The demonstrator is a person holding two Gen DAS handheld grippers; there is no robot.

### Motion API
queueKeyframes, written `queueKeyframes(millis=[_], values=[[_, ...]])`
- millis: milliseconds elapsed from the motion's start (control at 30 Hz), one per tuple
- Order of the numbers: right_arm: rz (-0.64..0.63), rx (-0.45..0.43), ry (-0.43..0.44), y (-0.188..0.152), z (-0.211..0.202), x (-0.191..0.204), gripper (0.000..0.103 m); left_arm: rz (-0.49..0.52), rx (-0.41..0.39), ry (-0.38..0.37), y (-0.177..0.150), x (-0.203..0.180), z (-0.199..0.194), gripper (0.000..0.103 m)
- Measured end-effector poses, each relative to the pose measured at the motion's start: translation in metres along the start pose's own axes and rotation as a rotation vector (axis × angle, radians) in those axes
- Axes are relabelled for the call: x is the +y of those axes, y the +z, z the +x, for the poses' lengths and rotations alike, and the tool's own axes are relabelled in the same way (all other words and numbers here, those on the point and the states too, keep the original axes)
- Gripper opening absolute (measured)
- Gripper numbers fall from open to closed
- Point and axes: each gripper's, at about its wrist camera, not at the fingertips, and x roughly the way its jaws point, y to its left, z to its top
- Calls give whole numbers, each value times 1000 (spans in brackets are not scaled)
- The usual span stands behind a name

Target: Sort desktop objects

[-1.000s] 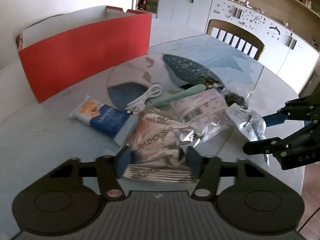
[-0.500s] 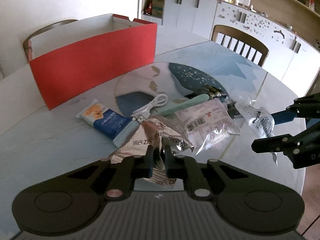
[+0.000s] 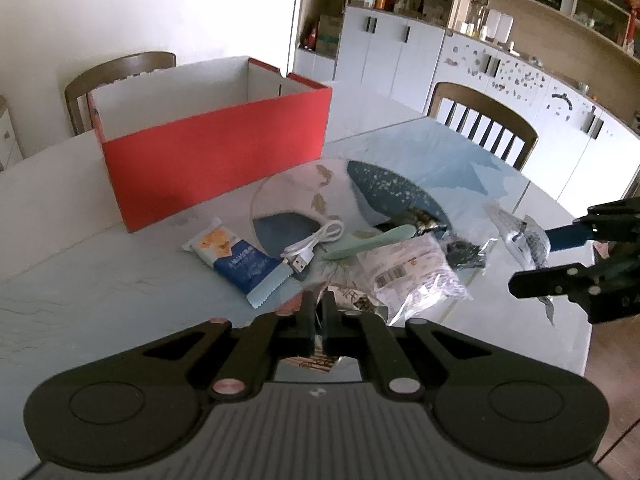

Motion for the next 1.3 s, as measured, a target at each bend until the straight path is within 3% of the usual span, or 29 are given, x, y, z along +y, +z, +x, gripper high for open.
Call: queueKeyframes(millis=[533, 633, 667, 700, 733, 933, 1000, 1100, 1300], values=[[-2, 5, 26, 4, 2, 7, 61, 71, 51, -97, -18, 1, 0, 4], [2, 6, 27, 4, 2, 7, 61, 119, 53, -107, -16, 2, 2, 17], [2, 6, 26, 4, 2, 7, 61, 138, 58, -113, -16, 3, 3, 37], [2, 7, 25, 3, 2, 7, 61, 148, 63, -114, -16, 4, 4, 64], [4, 8, 24, 3, 2, 7, 61, 158, 66, -116, -16, 6, 5, 70], [17, 23, 18, -2, 5, 4, 61, 221, 95, -168, -16, 13, 18, 74], [19, 28, 15, -4, 6, 3, 61, 243, 101, -186, -17, 16, 25, 89], [25, 35, 10, -6, 8, 1, 61, 273, 119, -211, -19, 17, 35, 103], [33, 53, 0, -12, 11, -4, 61, 333, 171, -245, -24, 17, 55, 103]])
